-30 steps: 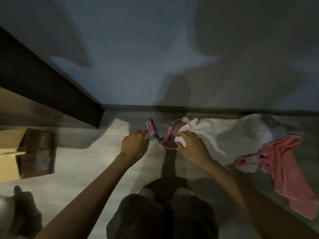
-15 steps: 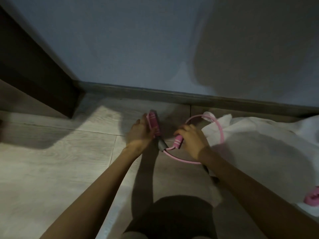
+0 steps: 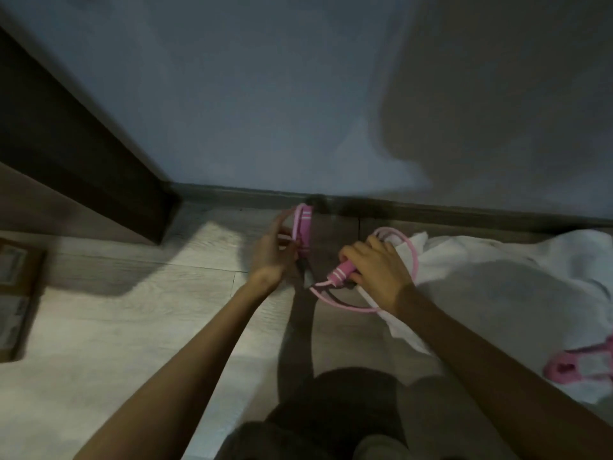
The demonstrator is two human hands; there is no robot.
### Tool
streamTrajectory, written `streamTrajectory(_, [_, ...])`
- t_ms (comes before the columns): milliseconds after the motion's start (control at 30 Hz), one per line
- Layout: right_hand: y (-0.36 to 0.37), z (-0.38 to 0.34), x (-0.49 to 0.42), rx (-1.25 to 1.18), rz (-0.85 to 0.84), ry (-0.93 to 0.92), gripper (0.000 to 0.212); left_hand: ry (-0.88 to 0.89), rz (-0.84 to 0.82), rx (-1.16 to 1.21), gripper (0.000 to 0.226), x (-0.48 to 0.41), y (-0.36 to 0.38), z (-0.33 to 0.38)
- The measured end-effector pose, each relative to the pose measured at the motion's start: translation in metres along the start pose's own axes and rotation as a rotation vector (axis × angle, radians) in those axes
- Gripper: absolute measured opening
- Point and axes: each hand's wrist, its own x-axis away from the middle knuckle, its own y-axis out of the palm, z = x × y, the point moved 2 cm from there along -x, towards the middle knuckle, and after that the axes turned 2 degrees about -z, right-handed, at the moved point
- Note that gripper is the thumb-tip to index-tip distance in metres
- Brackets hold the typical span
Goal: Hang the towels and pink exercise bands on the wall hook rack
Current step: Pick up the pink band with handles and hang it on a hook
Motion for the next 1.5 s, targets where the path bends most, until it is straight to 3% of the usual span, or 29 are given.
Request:
streamTrajectory(133, [-0.093, -0.012, 0.036, -0.097, 0.018, 0.069, 0.026, 0.054, -0.059, 0.028, 0.044, 0.03, -0.043, 0.089])
streamTrajectory(300, [-0.226, -0.025, 0.098, -0.383, -0.051, 0.233, 0.025, 0.204, -0.081, 0.096, 0.037, 0.078, -0.106, 0.225])
streamTrajectory(433, [-0.336, -0.034, 0.16, -0.595, 0.066, 0.324, 0.024, 0.337, -0.141, 0.122, 0.037, 0.124, -0.163, 0.352])
streamTrajectory(533, [-0.423, -0.037, 0.202, -0.903, 0.057, 0.384, 0.034, 0.46, -0.183, 0.116, 0.038, 0.165, -0.205, 0.445])
streamTrajectory(633, [-0.526, -0.042, 0.24, -1.165, 0.253, 0.453, 0.039, 0.546, -0.257, 0.127, 0.04, 0.209, -0.243, 0.532])
streamTrajectory(733, [-0.633, -0.053, 0.276, -1.278, 0.463, 0.391, 0.036, 0.678, -0.274, 0.117, 0.038, 0.246, -0.275, 0.608])
streamTrajectory(867, [-0.74, -0.071, 0.312, -1.215, 0.498, 0.174, 0.028, 0.735, -0.314, 0.169, 0.036, 0.283, -0.317, 0.693])
streamTrajectory(1300, [-0.953, -0.113, 0.378, -1.068, 0.832, -0.182, 0.013, 0.996, -0.051, 0.189, 0.023, 0.358, -0.422, 0.863])
streamTrajectory(1500, [-1.012, -0.12, 0.397, -1.106, 1.033, -0.259, 0.014, 0.908, -0.036, 0.1, 0.061, 0.37, -0.415, 0.873])
